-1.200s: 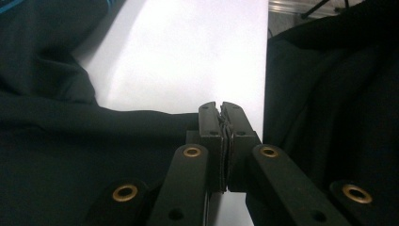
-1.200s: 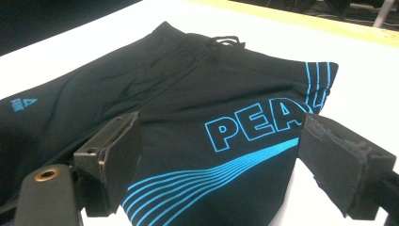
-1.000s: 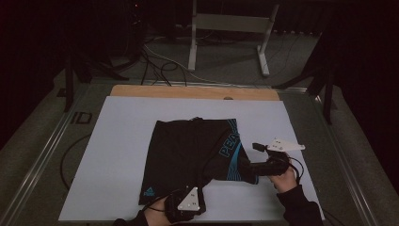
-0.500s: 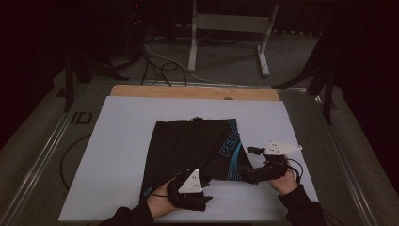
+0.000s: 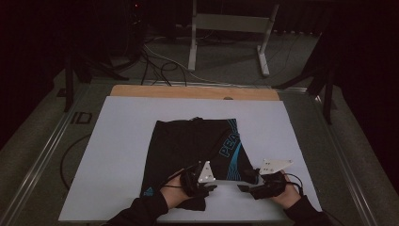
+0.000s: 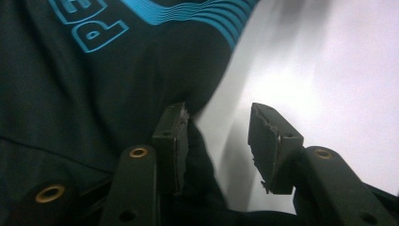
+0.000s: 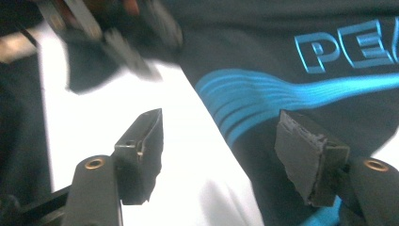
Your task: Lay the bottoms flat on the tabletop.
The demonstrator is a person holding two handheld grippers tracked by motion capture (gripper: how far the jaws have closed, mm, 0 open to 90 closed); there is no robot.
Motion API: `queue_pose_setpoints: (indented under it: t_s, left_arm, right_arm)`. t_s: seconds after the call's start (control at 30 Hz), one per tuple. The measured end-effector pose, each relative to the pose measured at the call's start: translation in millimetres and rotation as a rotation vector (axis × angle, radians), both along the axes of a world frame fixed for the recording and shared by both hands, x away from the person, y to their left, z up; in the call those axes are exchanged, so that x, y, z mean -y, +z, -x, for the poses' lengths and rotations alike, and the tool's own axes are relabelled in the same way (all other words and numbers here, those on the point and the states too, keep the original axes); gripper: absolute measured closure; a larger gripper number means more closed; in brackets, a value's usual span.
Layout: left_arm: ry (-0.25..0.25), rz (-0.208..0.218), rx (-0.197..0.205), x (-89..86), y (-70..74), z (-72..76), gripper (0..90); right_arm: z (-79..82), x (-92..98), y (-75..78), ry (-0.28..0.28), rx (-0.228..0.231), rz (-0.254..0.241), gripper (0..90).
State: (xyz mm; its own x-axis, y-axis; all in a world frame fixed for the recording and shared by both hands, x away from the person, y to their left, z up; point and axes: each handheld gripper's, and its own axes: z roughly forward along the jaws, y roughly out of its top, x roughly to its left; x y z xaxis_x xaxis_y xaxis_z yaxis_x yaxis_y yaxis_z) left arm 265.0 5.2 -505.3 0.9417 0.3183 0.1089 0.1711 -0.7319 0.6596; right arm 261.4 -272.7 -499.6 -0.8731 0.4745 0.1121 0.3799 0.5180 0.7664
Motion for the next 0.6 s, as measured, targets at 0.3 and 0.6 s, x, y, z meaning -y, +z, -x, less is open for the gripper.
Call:
queue_pose_setpoints:
  t_s: [0.3,0.6]
  left_arm:
    - [0.003,-0.003,0.009,0.7,-9.9,-5.8,67.4]
    - [-0.031,-0.027,0.011,-4.3,-2.3,-4.2,89.0]
  right_arm:
    - [-6.3,-2.8,-14.7,-0.06,0.064,0.174,72.9]
    - [-16.4,2.3,7.8,-0.127,0.091,0.087,85.1]
